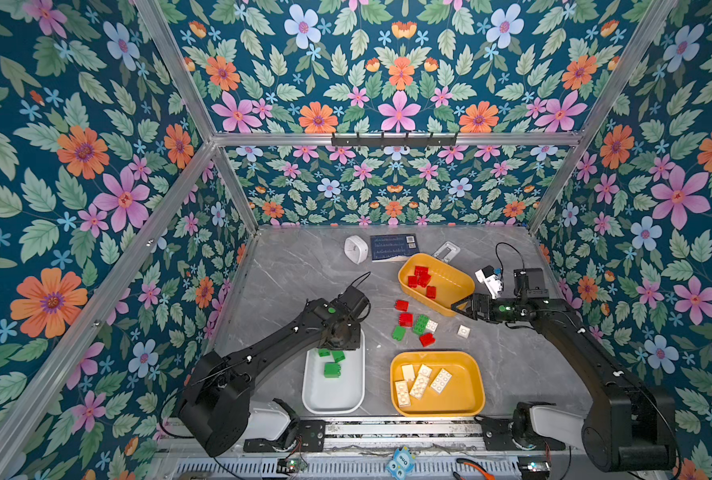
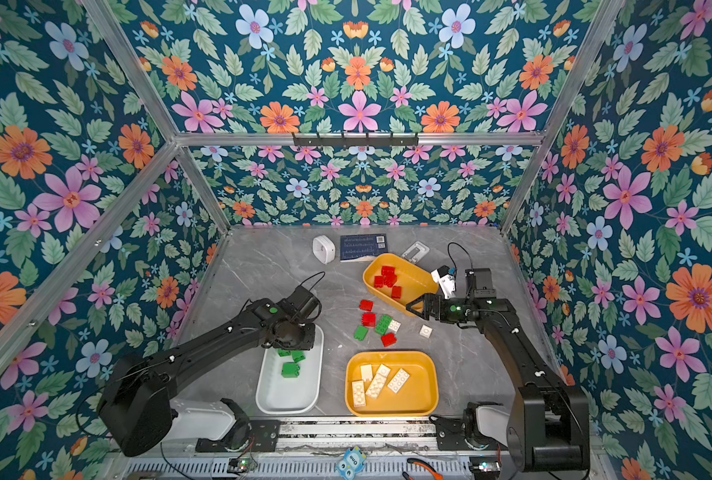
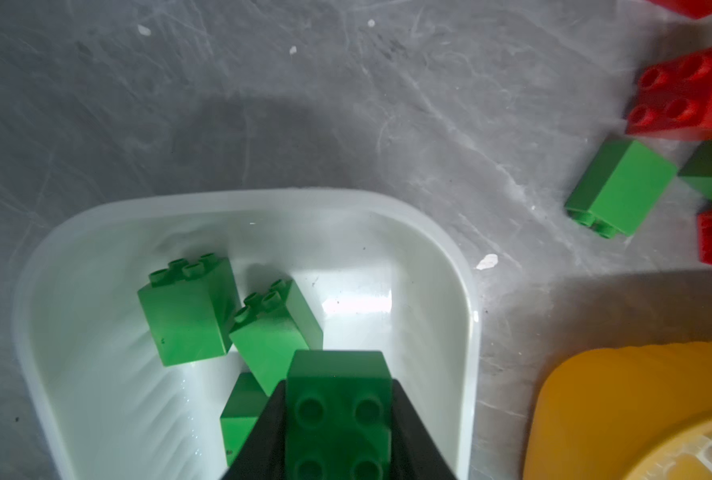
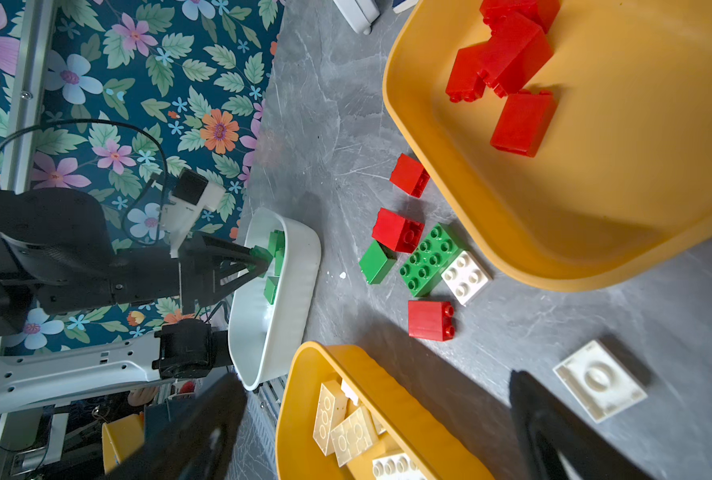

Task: Sort the legos into containers by color
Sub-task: 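Carry the green brick with the left gripper into the white tray, release, then reach the left gripper to a red brick in the pile and grasp it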

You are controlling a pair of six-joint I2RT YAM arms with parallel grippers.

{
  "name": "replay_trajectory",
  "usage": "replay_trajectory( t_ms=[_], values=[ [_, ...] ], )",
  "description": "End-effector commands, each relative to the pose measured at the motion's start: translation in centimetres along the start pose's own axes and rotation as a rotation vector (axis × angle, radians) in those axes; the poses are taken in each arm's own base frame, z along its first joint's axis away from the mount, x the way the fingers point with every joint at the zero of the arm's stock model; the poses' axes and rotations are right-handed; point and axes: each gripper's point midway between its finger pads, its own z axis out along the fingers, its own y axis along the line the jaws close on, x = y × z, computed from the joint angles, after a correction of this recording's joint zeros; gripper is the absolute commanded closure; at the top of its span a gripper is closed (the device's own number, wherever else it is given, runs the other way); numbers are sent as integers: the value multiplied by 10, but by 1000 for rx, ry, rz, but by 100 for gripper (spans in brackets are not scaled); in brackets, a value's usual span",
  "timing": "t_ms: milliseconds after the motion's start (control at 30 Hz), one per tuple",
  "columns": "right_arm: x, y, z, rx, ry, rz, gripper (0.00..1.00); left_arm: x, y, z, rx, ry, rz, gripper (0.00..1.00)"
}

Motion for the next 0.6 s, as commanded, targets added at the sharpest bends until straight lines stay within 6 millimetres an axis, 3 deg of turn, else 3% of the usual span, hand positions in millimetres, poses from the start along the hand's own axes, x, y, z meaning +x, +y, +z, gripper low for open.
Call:
replay_trajectory(
  t_ms=[0, 233, 300, 367, 567],
  values=[
    [-3, 4, 0, -16, -6, -15, 1, -11, -11, 5, 39, -33, -22, 62],
    [-1, 3, 0, -15, -3, -13, 1, -12, -12, 16, 17, -15, -27, 47],
    [-2, 4, 0, -15, -5, -18, 1, -17, -11, 8, 5, -21, -23, 39],
    [-2, 3, 0, -13, -7, -18, 1, -26, -17, -4, 14, -39, -16, 38],
    [-6, 2, 1, -15, -20, -12, 1, -65, -56, -32, 111, -106, 4, 37]
  ],
)
